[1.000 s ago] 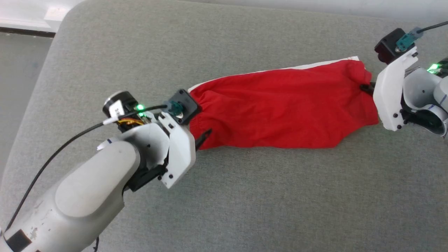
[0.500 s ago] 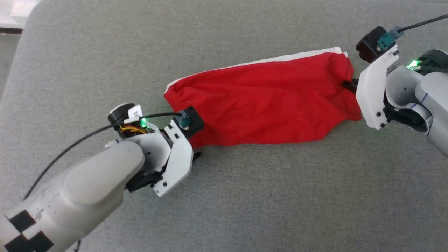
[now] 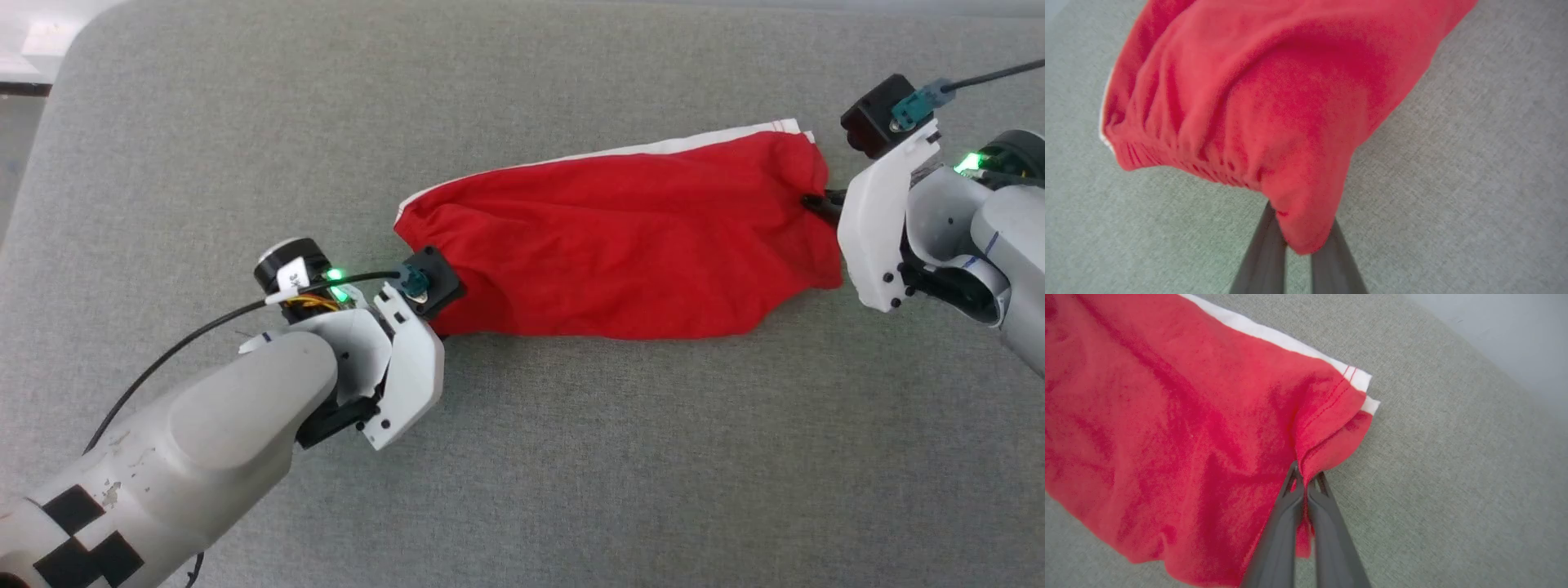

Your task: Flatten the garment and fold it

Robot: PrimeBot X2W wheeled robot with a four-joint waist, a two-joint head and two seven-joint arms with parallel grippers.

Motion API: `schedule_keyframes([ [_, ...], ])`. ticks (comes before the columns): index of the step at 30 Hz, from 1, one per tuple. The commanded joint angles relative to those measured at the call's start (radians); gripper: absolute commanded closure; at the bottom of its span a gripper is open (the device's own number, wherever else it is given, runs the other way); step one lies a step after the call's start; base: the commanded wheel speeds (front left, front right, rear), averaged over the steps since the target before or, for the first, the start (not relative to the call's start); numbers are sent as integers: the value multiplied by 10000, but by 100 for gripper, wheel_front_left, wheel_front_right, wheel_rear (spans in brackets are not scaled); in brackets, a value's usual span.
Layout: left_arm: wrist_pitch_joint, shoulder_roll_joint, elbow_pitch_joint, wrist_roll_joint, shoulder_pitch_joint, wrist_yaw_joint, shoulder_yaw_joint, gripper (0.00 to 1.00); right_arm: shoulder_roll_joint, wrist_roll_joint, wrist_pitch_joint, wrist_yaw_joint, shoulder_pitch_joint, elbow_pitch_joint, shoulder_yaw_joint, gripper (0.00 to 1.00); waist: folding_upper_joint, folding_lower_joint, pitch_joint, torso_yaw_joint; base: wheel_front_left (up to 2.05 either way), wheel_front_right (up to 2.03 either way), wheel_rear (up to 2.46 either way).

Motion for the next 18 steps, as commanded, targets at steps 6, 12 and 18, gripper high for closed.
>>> schedule_keyframes([
  [6,-816,176,-352,-121,587,494,224,100,-239,36,-875,-9,518,-255,52,100,0,-2,-723,-28,0,0,0],
  [12,-1142,584,-1181,-346,1732,1027,139,100,-1257,-58,-1742,-9,1780,-1419,66,100,0,-2,-1555,-124,0,0,0],
  [18,-1332,985,-1858,-688,3153,1674,-13,100,-2207,-26,-2361,-9,3524,-2579,-18,100,0,-2,-2006,-288,0,0,0],
])
